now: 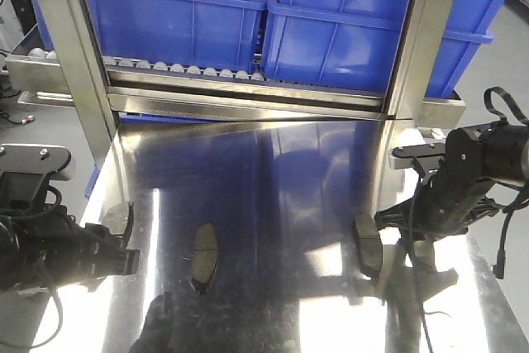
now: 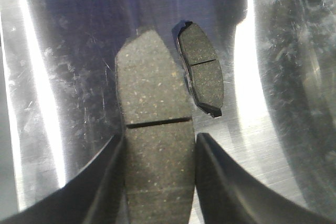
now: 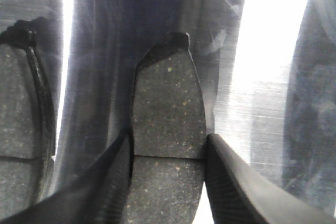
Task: Move and align brake pads A on conveyor
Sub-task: 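Close the right gripper on the brake pad and lift it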
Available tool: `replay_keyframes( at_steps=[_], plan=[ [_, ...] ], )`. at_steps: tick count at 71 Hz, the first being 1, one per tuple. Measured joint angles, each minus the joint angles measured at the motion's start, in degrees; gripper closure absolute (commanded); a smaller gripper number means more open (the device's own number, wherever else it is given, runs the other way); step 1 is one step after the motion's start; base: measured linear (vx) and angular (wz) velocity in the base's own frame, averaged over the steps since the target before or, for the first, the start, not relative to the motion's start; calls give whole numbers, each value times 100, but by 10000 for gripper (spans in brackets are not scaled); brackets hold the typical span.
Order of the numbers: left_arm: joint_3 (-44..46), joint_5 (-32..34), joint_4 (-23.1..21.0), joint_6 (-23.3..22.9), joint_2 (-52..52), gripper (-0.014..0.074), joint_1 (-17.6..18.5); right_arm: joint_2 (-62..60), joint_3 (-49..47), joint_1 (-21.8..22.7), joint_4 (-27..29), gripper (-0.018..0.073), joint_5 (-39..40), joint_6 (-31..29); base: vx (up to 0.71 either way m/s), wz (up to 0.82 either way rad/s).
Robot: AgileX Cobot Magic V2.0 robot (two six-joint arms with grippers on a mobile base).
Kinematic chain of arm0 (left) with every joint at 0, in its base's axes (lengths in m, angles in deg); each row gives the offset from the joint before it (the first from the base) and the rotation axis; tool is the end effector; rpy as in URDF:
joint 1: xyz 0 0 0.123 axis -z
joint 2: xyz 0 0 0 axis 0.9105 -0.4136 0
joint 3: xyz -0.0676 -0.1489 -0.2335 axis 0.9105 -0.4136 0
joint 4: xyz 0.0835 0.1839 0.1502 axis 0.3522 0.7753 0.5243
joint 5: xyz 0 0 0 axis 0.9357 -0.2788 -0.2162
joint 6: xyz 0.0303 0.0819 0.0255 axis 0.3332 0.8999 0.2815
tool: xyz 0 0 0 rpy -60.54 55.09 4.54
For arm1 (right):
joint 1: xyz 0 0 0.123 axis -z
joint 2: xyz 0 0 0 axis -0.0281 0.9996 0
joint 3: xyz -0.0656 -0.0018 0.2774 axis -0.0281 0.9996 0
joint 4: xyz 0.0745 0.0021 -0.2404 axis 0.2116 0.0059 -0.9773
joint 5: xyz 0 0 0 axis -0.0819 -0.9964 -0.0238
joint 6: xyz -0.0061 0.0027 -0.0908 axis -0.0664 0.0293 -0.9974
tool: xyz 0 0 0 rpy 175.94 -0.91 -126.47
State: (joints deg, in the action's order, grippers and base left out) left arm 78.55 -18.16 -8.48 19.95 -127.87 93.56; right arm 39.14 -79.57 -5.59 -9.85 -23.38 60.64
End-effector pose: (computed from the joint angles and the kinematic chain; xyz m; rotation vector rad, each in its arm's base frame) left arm 0.1952 -0.0975 0.2691 0.1648 2.4817 -0.2791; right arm 0.3552 0.0415 0.1563 -0.1797 2.9028 -0.0338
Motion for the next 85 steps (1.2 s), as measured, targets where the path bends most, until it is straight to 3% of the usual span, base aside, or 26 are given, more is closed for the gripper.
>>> replay_keyframes(
  at_steps=[25,85],
  plan=[
    [0,0,0,0,0,478,0,-33,0,0,0,489,7,12,0,0],
    [0,0,0,0,0,478,0,-1162,339,0,0,487,164,7,0,0]
  ],
)
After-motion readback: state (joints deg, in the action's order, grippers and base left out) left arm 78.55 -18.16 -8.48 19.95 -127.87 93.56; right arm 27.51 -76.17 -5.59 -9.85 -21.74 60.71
